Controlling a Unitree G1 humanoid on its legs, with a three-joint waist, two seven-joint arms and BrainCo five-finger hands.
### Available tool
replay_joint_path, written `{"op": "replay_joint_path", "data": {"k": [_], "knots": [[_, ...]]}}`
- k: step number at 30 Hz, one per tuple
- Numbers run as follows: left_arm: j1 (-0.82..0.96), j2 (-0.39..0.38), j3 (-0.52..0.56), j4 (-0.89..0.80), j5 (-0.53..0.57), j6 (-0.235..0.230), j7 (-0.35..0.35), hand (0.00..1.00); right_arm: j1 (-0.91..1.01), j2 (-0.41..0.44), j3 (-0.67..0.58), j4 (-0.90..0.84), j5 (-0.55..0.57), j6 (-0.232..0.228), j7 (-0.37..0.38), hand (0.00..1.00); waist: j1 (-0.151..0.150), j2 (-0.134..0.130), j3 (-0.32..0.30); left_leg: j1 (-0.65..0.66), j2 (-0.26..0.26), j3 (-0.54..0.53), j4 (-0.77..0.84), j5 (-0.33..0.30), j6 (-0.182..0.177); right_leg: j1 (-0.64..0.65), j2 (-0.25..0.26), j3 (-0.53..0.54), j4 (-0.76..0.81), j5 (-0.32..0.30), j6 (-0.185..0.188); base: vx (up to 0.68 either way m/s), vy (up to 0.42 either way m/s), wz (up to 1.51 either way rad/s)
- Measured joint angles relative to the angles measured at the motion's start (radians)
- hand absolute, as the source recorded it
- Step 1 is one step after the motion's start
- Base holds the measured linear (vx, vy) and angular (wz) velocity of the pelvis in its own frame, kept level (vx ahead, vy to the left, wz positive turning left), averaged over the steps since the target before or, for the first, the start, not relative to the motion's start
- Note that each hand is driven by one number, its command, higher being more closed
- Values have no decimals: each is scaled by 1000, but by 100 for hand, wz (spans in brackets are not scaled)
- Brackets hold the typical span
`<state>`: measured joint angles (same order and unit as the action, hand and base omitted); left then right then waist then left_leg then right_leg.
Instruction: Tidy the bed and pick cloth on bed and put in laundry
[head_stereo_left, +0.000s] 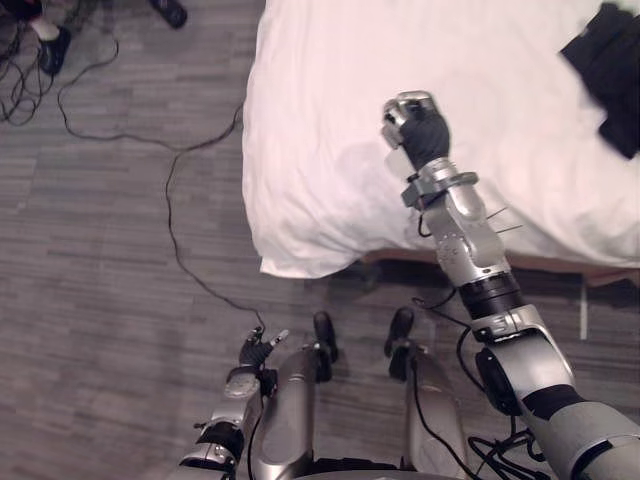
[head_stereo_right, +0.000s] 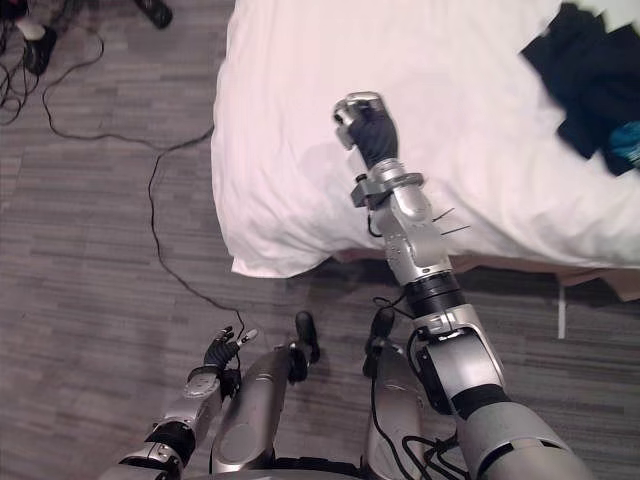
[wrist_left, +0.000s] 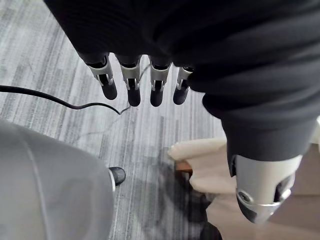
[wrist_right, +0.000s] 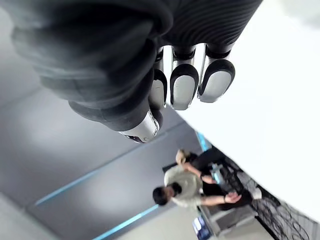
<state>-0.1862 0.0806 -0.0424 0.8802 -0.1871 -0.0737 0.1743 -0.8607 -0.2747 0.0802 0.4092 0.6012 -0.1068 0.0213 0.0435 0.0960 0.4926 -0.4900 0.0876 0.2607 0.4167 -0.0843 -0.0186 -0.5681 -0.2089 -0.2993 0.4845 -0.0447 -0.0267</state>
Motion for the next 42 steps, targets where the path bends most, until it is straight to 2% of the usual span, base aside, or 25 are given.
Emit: {"op": "replay_joint_path", "data": {"k": [4, 9, 12, 14, 15, 16, 17, 18, 21, 23, 25, 26, 27, 29, 31, 32, 33, 34, 35, 36, 37, 38, 39, 41, 42], "knots": [[3, -3, 2, -65, -2, -20, -23, 0, 8, -66, -63, 1, 64, -4, -44, 100, -2, 0, 16, -70, 14, 1, 75, -11, 14, -78, -21, 3, 94, -43, -14, -32, -54, 8], [23, -1, 8, -96, -2, -68, -51, 0, 209, -103, -261, -12, 232, -95, -10, 100, -5, -6, 18, -40, 57, 10, 155, -56, 12, -45, 2, 14, 143, -85, -15, 25, -66, -17], [69, 1, 18, -125, -2, -81, -69, 0, 465, -44, -381, -80, 313, -142, 21, 100, -29, -23, 16, 49, 86, 45, 145, -88, -2, 35, 36, 32, 105, -87, -12, 75, -5, -47], [111, -1, 39, -137, -1, -92, -77, 0, 653, 36, -424, -80, 329, -157, 21, 100, -50, -54, 1, 118, 101, 74, 105, -92, -9, 92, 58, 39, 56, -82, -5, 135, 2, -52], [142, -1, 50, -141, 3, -92, -81, 0, 804, 98, -426, -80, 330, -158, 21, 100, -67, -78, -15, 173, 121, 107, 69, -96, -21, 139, 83, 37, 0, -74, 4, 119, -11, -59], [150, -2, 51, -141, 4, -92, -81, 0, 855, 118, -426, -80, 330, -158, 21, 100, -71, -86, -22, 192, 128, 119, 55, -97, -28, 156, 91, 36, -21, -68, 8, 163, -6, -78], [169, -3, 53, -142, 13, -92, -81, 0, 944, 155, -426, -80, 330, -157, 22, 0, -79, -102, -36, 234, 141, 147, 26, -96, -35, 189, 105, 34, -63, -59, 14, 181, 2, -91], [190, -14, 54, -136, 40, -92, -80, 0, 1063, 209, -425, -75, 326, -153, 23, 0, -89, -123, -78, 282, 153, 188, -20, -95, -46, 232, 126, 32, -128, -34, 13, 147, 5, -89], [194, -42, 57, -115, 76, -92, -81, 0, 1195, 253, -424, 26, 284, -144, 41, 0, -104, -148, -151, 381, 156, 236, -99, -83, -71, 308, 154, 40, -208, -8, 13, 192, 9, -55], [188, -48, 53, -72, 121, -89, -83, 0, 1209, 267, -423, 198, 223, -95, 70, 0, -129, -163, -209, 452, 153, 271, -147, -71, -82, 349, 169, 62, -230, -7, 11, 199, 18, -38], [180, -44, 52, -40, 168, -81, -88, 0, 1183, 270, -407, 297, 177, -63, 91, 0, -142, -160, -220, 493, 155, 301, -160, -69, -88, 378, 181, 63, -265, 8, -5, 114, 29, -45], [184, -41, 51, -23, 228, -58, -90, 0, 1142, 268, -378, 364, 148, -35, 98, 0, -139, -150, -224, 530, 170, 359, -174, -66, -92, 400, 193, 49, -316, -5, -9, 56, 36, -73], [184, -43, 50, -19, 245, -48, -91, 0, 1123, 269, -375, 384, 137, -26, 106, 0, -134, -145, -227, 545, 177, 392, -182, -65, -95, 407, 188, 6, -323, -21, -10, 38, 72, -135], [230, -18, 48, 20, 334, 6, -89, 0, 1045, 272, -335, 438, 81, -14, 148, 0, -114, -131, -231, 646, 210, 573, -200, -71, -125, 447, 138, -243, -331, -44, -31, 83, 90, -200], [232, -7, 54, 61, 360, 51, -85, 0, 1022, 273, -302, 456, 37, -13, 171, 0, -110, -128, -234, 712, 227, 678, -181, -83, -147, 473, 124, -351, -318, -11, -59, 133, -40, -197], [207, 4, 33, 97, 372, 87, -81, 0, 1014, 267, -294, 470, 7, -22, 181, 0, -118, -125, -236, 734, 251, 707, -130, -85, -149, 471, 135, -326, -290, -14, -67, 135, -110, -157], [195, 5, 31, 110, 378, 96, -80, 0, 1015, 264, -292, 470, 3, -25, 181, 0, -128, -124, -237, 738, 266, 702, -96, -84, -150, 469, 145, -307, -278, -24, -71, 95, -143, -140], [186, 1, 34, 134, 379, 109, -76, 0, 1017, 256, -285, 471, 3, -32, 177, 0, -140, -121, -237, 746, 312, 678, 14, -76, -155, 467, 170, -251, -247, -49, -78, 64, -126, -122], [185, 0, 38, 146, 380, 113, -74, 0, 1018, 246, -264, 472, 0, -42, 176, 0, -138, -118, -236, 737, 349, 635, 111, -60, -132, 468, 191, -205, -232, -62, -86, 91, -155, -190], [187, 2, 64, 152, 374, 120, -73, 0, 1018, 246, -241, 474, -14, -52, 174, 0, -132, -112, -237, 679, 400, 495, 304, 20, -12, 476, 230, -123, -226, -75, -98, 117, -126, -238], [186, -8, 96, 141, 375, 119, -70, 0, 1018, 244, -225, 467, -27, -68, 171, 0, -115, -104, -242, 561, 400, 282, 500, 145, 106, 476, 267, -9, -229, -75, -112, 121, -75, -260], [184, -16, 110, 136, 371, 113, -67, 0, 1014, 241, -223, 465, -37, -80, 171, 0, -108, -92, -243, 481, 366, 157, 613, 93, 69, 472, 290, 55, -231, -77, -120, 162, 61, -339], [183, -19, 133, 121, 344, 97, -67, 0, 996, 221, -207, 498, -113, -106, 174, 0, -86, -72, -243, 352, 251, -29, 729, -47, -1, 481, 335, 196, -235, -78, -140, 145, 128, -300], [183, -8, 132, 110, 345, 84, -66, 0, 978, 205, -186, 533, -167, -125, 178, 0, -73, -77, -241, 324, 173, -97, 654, -109, -6, 514, 351, 296, -244, -67, -112, 160, 118, -245], [185, 0, 132, 111, 345, 73, -67, 0, 969, 192, -173, 550, -207, -136, 179, 0, -73, -84, -241, 315, 133, -128, 517, -137, -15, 539, 356, 363, -254, -72, -84, 256, 171, -225]]}}
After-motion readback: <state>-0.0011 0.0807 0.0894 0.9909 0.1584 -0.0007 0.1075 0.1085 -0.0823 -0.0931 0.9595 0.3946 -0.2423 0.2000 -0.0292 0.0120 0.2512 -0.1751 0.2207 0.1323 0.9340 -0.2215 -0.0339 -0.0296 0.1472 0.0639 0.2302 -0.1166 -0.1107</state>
